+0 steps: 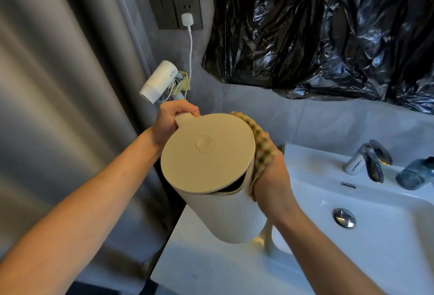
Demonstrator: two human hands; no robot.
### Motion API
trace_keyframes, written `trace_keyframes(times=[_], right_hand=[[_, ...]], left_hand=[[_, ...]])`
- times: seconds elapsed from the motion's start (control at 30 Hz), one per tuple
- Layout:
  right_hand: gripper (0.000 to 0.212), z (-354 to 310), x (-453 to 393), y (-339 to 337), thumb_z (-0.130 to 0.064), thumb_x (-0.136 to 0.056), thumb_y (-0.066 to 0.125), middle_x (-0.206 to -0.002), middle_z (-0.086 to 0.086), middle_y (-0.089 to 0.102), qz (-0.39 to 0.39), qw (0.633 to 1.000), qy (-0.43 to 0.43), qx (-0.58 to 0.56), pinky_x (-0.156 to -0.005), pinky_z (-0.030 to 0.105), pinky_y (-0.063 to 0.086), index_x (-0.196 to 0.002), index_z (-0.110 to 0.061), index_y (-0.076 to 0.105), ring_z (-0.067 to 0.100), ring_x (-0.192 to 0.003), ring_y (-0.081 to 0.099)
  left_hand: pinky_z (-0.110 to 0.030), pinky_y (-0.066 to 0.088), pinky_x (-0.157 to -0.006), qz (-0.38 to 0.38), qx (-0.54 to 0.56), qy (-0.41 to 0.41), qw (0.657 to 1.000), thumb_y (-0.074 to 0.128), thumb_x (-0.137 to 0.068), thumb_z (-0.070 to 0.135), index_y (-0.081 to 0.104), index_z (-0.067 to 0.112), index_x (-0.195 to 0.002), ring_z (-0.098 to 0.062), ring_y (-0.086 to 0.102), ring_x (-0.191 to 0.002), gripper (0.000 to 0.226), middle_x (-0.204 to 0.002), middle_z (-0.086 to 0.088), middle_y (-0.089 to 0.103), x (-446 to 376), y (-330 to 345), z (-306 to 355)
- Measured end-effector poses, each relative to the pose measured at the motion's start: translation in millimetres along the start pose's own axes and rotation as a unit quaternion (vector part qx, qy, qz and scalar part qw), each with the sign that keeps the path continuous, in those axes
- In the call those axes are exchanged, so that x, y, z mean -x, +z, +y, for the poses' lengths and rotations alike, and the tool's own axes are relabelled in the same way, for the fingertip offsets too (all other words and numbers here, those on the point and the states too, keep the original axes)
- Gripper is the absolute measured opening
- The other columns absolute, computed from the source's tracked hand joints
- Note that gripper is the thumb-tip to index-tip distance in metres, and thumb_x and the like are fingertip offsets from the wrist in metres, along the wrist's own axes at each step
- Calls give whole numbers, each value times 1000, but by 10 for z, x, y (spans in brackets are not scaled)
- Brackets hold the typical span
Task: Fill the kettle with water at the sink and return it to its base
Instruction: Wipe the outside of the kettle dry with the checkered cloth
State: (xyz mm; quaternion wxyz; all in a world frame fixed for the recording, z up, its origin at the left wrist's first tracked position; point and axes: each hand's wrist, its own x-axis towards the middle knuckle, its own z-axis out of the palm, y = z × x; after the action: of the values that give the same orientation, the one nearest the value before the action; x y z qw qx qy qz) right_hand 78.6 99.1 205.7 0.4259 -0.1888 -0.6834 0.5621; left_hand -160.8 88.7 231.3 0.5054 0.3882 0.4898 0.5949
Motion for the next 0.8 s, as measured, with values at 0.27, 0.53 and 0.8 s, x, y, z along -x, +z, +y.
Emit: trace_keyframes(times=[0.27,0.53,0.8], right_hand=[[41,-100,-339,-201,-43,-79,30,-93,-27,69,-49,987,136,73,-101,25,49,-101,-41,65,-3,-102,66],[51,479,526,-104,-35,-107,35,-158,-28,40,63,994,90,2,-120,23,30,-158,-35,33,-4,-148,33],[62,683,395,-170,-56,-104,28,-161,-28,32,115,991,42,58,-122,24,25,-160,-29,28,-1,-152,27]], left_hand=[[-30,12,-46,-25,57,-53,997,45,-81,18,15,20,-51,-15,9,-46,43,-49,-1,12,-149,31,-79],[-25,24,-39,21,82,-58,995,35,-91,14,19,22,-48,-11,23,-37,46,-40,3,31,-312,-16,-232],[-36,11,-51,23,30,-30,999,76,-58,31,35,19,-42,-20,10,-50,45,-41,2,30,-380,32,-338]])
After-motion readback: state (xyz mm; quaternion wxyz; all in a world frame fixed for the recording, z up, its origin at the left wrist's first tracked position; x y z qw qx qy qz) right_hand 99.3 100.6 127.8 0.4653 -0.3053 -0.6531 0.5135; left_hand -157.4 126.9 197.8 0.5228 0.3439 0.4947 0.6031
